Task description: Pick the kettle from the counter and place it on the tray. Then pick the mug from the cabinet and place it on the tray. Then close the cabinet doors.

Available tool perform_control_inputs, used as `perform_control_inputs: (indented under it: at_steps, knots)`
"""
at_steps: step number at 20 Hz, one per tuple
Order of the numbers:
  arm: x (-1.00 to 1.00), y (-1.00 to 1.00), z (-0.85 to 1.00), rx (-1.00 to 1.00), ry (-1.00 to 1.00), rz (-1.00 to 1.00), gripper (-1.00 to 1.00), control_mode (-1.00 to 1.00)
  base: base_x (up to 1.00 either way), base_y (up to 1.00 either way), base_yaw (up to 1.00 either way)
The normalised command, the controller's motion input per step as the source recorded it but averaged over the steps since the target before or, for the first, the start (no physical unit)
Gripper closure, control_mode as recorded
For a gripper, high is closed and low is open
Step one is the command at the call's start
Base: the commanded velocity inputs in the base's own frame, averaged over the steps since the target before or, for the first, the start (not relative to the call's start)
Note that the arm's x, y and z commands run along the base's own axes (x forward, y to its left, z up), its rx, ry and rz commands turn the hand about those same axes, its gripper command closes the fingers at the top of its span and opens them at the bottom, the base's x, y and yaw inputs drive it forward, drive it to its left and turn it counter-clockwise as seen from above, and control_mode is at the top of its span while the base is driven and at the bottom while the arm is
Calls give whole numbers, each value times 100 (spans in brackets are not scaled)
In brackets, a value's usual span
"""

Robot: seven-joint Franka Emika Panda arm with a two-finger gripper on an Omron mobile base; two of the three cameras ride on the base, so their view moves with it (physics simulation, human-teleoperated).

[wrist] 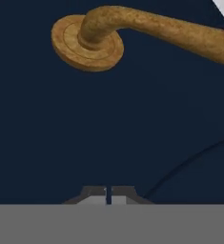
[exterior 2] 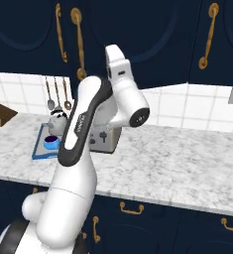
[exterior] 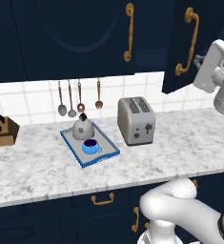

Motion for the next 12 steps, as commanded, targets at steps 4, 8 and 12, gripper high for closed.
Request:
perform_control_inputs:
  at_steps: [4,8,12]
  knots:
    - [78,87,-7,-3,8,-24,100,-100,0,0,0]
    - [88,98,-34,-5,10,-22,100,-100,0,0,0]
    - [88,84,-34,-2,13,-15,100,-100,0,0,0]
